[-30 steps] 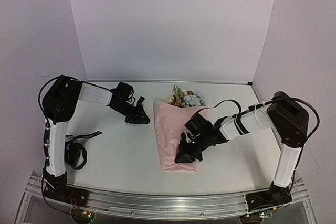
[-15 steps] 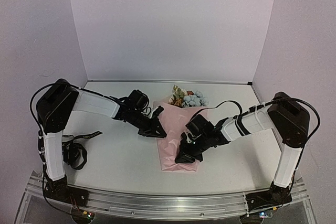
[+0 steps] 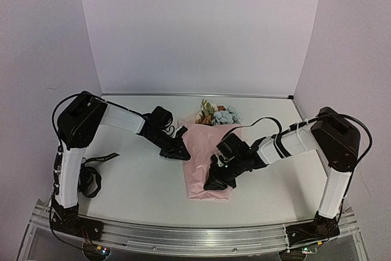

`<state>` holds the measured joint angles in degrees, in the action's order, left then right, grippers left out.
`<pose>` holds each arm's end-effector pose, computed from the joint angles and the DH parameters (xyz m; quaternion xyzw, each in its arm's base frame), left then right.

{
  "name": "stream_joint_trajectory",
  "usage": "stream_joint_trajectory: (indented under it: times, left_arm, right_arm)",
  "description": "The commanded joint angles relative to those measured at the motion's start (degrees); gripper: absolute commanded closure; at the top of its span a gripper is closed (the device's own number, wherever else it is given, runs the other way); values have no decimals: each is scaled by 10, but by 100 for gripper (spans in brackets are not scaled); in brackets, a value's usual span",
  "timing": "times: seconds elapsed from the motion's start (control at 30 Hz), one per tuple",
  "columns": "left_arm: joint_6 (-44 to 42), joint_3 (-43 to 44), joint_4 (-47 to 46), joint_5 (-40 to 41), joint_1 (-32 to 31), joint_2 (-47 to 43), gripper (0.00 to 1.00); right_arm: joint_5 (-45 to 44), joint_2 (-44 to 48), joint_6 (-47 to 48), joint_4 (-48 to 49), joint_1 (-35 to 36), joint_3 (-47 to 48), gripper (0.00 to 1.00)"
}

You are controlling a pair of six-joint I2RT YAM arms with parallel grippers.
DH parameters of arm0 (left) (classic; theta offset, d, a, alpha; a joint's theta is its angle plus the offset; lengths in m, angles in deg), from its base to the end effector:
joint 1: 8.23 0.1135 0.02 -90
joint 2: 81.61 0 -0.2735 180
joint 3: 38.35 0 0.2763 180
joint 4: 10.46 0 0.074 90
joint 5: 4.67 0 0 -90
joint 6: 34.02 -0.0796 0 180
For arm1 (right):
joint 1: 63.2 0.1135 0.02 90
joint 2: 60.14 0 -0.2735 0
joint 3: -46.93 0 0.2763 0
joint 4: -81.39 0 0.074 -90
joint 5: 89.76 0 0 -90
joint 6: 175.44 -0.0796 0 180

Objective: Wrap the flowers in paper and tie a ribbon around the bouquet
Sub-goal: Press the fold line of the folded wrapping paper.

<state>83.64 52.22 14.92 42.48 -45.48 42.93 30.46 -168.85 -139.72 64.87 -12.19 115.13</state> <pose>0.3427 -0.3286 0.0705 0.1713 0.8866 -0.4293 0.0185 0.2177 0.3326 0.0733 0.0475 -0.9275 -0.3694 0.0325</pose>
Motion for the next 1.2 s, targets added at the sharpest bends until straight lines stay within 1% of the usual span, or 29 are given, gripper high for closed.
stream_joint_trajectory:
  times: [0.0,0.13,0.3,0.7,0.8,0.97,1.1,1.17]
  left_arm:
    - [-29,58,36,-6,26,29,88]
    - [-30,103,59,1,45,62,88]
    - [-13,159,60,7,74,103,88]
    - [41,354,64,12,136,225,88]
    - [57,385,56,10,151,248,88]
    - [50,439,64,4,165,251,87]
    - [31,483,97,25,172,218,85]
    - [20,479,104,39,174,182,82]
  right_arm:
    - [-36,-54,7,-74,6,-28,97]
    - [-36,-53,8,-74,6,-30,97]
    - [-35,-54,8,-74,6,-32,97]
    - [-28,-55,8,-74,6,-27,97]
    - [-26,-54,8,-74,6,-27,97]
    - [-19,-42,6,-83,6,-18,97]
    - [-6,-19,0,-112,3,16,96]
    - [-2,-7,0,-132,2,38,96]
